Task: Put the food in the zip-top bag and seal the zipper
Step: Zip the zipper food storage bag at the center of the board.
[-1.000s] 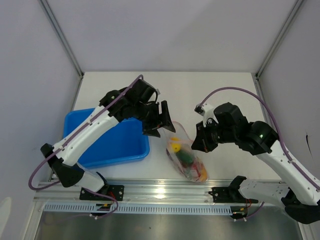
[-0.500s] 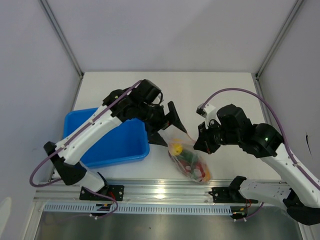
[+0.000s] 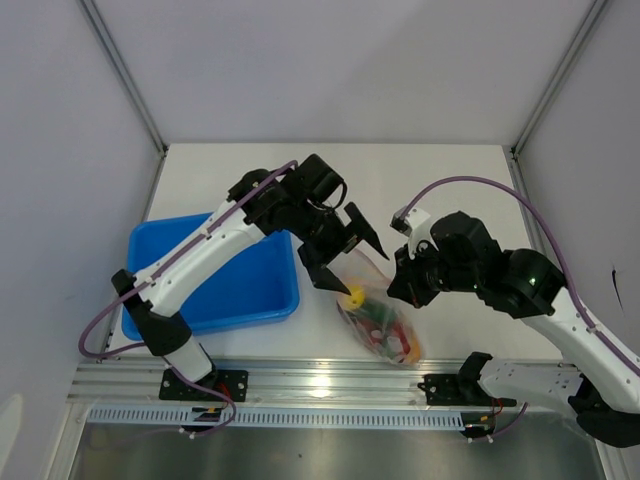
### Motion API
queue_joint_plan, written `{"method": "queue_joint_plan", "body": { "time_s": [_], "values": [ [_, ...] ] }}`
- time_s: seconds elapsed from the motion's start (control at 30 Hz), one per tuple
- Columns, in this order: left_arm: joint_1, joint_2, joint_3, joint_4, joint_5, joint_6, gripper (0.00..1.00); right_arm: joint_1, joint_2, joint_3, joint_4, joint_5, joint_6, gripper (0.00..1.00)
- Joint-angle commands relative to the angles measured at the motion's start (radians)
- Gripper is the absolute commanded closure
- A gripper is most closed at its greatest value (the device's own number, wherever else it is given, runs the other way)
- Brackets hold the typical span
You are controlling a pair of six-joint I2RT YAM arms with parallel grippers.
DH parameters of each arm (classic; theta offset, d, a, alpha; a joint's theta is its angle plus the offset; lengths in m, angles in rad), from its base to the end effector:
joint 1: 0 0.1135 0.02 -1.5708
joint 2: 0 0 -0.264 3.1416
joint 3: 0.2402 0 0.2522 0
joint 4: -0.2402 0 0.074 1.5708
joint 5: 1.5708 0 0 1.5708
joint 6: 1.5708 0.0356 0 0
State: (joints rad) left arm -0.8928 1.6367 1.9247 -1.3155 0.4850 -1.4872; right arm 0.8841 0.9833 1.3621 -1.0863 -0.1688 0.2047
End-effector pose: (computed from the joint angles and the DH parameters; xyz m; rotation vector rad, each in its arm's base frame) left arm 0.1814 -0.2517 0.4137 0.6209 -2.6711 0.9590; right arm 0.0981 0.1291 0.4087 -0.8813 2.2153 0.7407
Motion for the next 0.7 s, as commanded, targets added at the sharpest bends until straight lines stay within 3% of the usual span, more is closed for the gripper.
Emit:
{"method": "queue_joint_plan", "body": {
  "time_s": [0.0, 0.37, 0.67],
  "values": [
    [-0.008, 0.017, 0.040, -0.122, 0.009, -0.079, 0.00, 0.012, -0.023, 0.000, 0.051, 0.034, -0.011, 1.00],
    [-0.021, 0.103, 0.053, -0.133, 0.004, -0.140, 0.00, 0.019, -0.041, -0.005, 0.026, 0.064, -0.036, 1.00],
    [0.003, 0.106, -0.024, -0.120, -0.026, -0.143, 0.03, 0.027, -0.058, -0.003, 0.006, 0.092, -0.042, 1.00]
  ]
}}
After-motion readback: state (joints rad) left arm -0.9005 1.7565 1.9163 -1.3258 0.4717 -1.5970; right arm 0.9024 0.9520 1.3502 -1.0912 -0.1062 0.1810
